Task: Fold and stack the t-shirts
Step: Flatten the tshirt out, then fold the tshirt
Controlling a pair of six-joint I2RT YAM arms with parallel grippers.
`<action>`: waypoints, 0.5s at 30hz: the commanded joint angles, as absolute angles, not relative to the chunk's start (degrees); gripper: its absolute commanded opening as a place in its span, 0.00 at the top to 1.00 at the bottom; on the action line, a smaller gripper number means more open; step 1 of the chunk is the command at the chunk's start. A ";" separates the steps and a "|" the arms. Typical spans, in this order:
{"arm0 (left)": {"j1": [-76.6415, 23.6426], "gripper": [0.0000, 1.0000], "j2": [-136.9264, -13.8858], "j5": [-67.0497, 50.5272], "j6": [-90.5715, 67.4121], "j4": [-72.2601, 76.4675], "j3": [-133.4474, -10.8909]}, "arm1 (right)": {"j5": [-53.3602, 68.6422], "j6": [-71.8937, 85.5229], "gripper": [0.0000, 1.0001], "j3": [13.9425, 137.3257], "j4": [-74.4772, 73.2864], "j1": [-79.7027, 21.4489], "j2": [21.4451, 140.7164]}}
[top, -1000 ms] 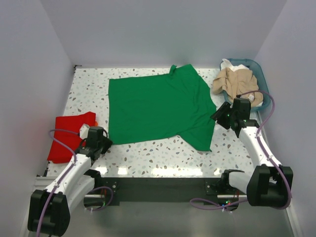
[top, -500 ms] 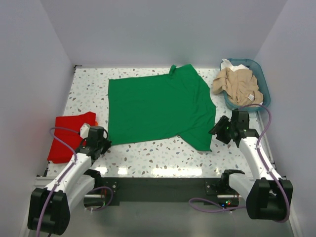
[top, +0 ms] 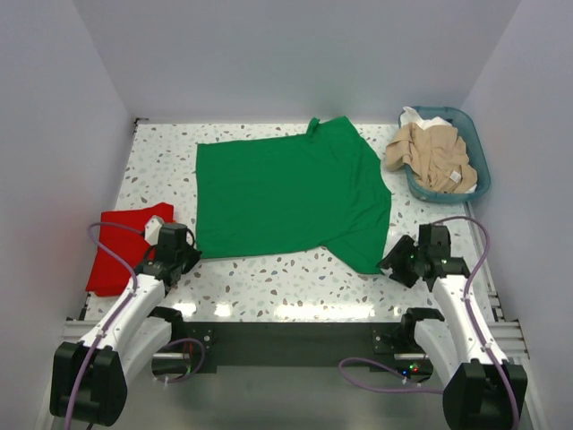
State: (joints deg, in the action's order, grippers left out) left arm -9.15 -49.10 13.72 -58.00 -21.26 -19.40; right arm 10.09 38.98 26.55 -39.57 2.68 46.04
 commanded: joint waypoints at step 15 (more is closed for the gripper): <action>-9.40 1.00 -49.31 15.03 -56.43 -20.57 -21.97 | 17.14 49.22 0.50 20.39 -27.78 2.81 53.78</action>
State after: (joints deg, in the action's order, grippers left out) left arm -9.15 -49.28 13.72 -57.60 -21.30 -19.42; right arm 15.03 46.65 21.21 -33.61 2.68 52.49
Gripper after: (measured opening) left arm 0.018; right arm 0.507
